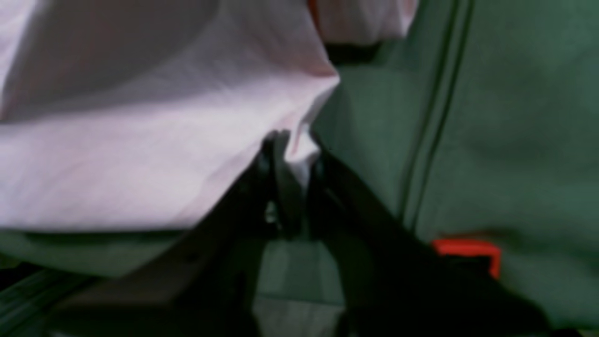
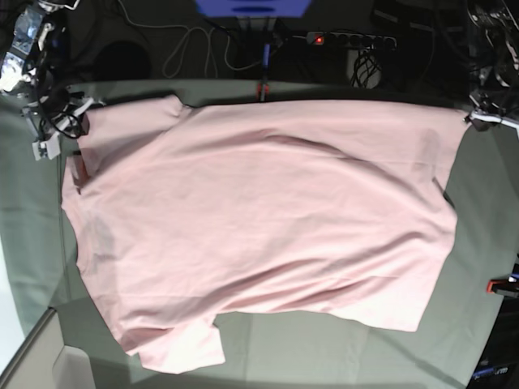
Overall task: Layout the t-shirt on the table in an organized manner, then fold the t-shirt properly
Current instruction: 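Pull the shirt edge taut between both grippers and lay it down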
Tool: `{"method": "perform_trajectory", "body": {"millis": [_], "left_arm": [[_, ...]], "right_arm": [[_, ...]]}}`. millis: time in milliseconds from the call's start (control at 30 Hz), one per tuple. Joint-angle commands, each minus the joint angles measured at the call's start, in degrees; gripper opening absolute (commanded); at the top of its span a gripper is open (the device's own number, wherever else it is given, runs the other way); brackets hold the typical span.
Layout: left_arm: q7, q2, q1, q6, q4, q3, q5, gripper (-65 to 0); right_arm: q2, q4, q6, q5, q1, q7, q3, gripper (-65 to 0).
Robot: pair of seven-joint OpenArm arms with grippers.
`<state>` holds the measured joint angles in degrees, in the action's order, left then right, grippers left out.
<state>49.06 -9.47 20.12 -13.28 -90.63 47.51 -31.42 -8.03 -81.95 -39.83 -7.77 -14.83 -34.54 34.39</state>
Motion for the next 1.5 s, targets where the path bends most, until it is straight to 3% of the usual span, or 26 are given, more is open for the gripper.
{"method": "perform_trajectory", "body": {"millis": [0,333,600,767,1033,1467], "left_arm": [[-0.93,-0.77,0.06,-0.13,-1.02,0.45,-0.71,-64.9],[-0.4,-0.77,1.81,-0.13,-7.88,1.33,-0.89,-64.9],[0.04,1.61,1.99,-0.13,-15.52,6.34,-0.98,-64.9],[4.17,1.61,2.25,-0.13,-17.02,6.6,-1.59,-64.9],[4.52,1.61,2.34,-0.13,-16.84,6.6,-3.17,-64.9],[4.52,1.61,1.99,-0.13,-16.84,6.52,-3.09,-64.9]], "right_arm": [[-0.89,-2.66,-0.17,-0.98,-1.48,1.27,1.34,-65.0],[8.25,-23.23,-0.17,-0.98,-9.39,1.45,7.15,-65.0],[12.03,-30.88,-0.17,-1.15,-12.64,1.53,10.93,-65.0],[13.79,-31.85,-0.17,-6.52,-15.72,1.53,14.44,-65.0],[16.96,-31.85,-0.17,-9.24,-21.7,1.09,14.09,-65.0],[17.03,-31.76,-0.17,-9.15,-28.73,1.27,1.78,-65.0]]}}
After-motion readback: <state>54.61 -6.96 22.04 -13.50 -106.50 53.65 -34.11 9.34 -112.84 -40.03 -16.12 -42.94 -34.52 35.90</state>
